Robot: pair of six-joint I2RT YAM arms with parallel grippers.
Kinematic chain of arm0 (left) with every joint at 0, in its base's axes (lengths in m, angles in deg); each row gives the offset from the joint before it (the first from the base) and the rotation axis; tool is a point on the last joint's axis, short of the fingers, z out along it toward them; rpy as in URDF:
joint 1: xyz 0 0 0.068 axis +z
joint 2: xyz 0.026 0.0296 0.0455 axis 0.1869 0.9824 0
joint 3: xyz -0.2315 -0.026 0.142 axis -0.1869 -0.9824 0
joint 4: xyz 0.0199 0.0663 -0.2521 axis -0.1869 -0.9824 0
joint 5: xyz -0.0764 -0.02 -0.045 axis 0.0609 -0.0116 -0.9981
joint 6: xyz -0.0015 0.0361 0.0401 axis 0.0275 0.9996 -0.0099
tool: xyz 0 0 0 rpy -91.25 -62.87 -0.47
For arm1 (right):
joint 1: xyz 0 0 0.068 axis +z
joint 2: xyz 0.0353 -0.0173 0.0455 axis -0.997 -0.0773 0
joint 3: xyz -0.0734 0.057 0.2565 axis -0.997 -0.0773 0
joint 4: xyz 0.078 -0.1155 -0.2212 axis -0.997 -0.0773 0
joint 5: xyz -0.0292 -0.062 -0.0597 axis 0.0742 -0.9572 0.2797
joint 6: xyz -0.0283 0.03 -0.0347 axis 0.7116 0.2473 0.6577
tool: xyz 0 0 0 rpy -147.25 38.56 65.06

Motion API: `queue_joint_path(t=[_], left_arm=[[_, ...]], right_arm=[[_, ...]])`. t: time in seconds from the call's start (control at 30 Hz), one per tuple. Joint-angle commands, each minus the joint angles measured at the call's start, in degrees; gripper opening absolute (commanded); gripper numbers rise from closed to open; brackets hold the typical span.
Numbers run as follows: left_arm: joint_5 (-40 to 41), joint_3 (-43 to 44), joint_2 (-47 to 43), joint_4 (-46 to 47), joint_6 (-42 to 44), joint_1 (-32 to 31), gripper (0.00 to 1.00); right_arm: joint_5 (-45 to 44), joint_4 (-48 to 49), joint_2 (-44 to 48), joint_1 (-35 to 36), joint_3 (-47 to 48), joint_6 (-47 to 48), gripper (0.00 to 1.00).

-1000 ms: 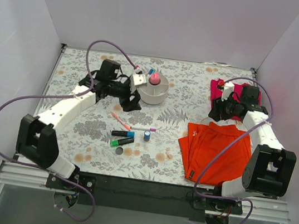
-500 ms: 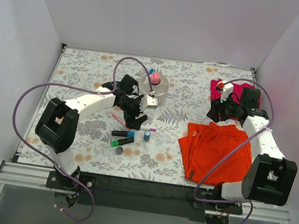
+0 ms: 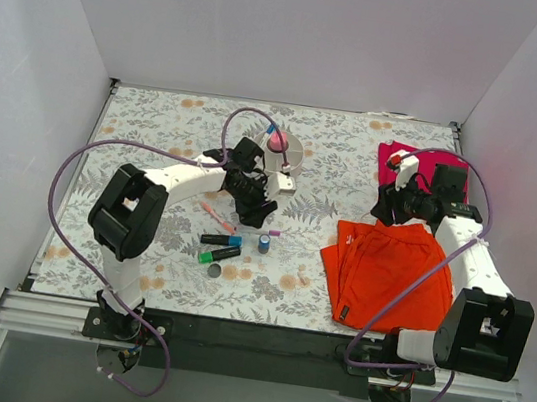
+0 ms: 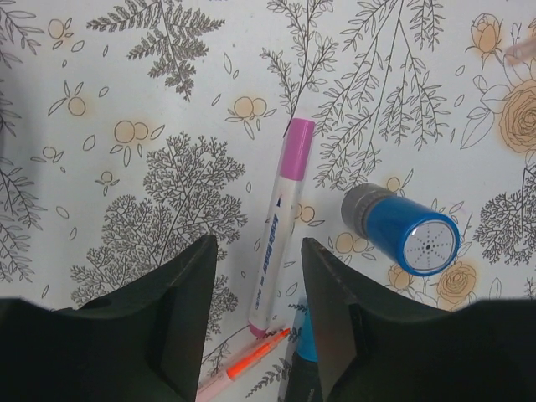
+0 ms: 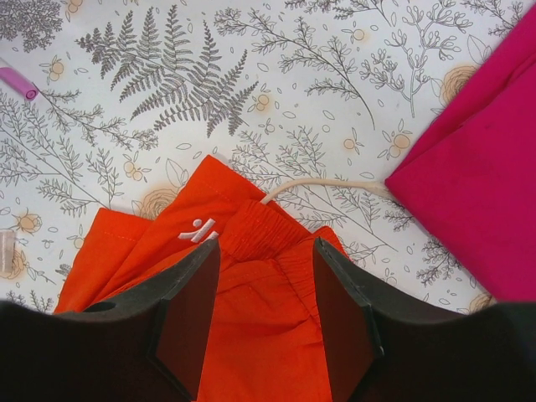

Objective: Sort the stationery into containers
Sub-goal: Pick up the pen from the center of the board.

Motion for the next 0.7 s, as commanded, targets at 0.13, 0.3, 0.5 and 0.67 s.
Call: queue_joint_path(t=[0.13, 0.3, 0.5, 0.67], left_arm=[[-0.71, 1.32, 0.95, 3.03, -1.44, -2.86, 0.43], [0.6, 1.23, 2.26, 4.0, -1.18, -4.35, 0.43], [2.01, -0.17, 3.06, 6.72, -2.05, -5.41, 0.4], [4.56, -1.31, 4.46, 10.5, -2.67, -6.37, 0.35]], right_arm=[[0.33, 1.62, 2.9, 0.2, -1.59, -0.45, 0.57], [0.59, 2.06, 3.08, 0.2, -2.29, -0.71, 0.56], [0.68, 2.24, 2.99, 0.2, -2.9, -0.97, 0.56], [0.59, 2.33, 2.81, 0.2, -3.17, -0.88, 0.56]])
